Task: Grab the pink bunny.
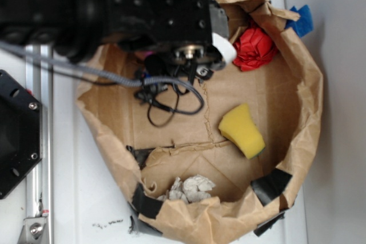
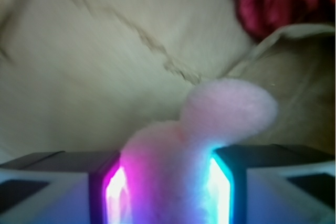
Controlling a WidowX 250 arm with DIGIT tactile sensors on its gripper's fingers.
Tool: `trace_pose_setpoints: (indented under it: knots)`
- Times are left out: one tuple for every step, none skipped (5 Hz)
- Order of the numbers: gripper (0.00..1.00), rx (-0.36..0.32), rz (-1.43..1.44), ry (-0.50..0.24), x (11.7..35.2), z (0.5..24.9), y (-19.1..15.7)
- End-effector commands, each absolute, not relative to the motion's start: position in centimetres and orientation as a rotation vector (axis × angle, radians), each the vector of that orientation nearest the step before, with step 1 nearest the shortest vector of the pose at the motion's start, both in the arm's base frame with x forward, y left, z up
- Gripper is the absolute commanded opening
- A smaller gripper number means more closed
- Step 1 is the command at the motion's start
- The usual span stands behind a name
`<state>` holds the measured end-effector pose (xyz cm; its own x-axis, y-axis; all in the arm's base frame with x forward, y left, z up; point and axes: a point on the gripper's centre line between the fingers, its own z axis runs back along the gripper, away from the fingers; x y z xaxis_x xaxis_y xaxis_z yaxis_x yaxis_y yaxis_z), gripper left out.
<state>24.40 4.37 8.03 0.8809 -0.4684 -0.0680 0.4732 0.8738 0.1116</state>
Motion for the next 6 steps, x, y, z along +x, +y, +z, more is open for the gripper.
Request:
trace_pose_setpoints:
  knots:
    - [0.00, 0.011, -0.113, -0.027, 25.3, 14.1, 2.5]
    - [0.00, -0.015, 0.001, -0.041, 25.6, 15.2, 3.2]
    - [0.00, -0.038, -0.013, -0.172, 25.4, 17.1, 3.5]
    - [0.00, -0.043, -0.030, -0.238, 25.4, 17.9, 3.1]
    - [0.00, -0.031, -0.051, -0.243, 25.4, 17.7, 2.8]
    - [0.00, -0.035, -0.049, -0.233, 25.6, 17.5, 2.8]
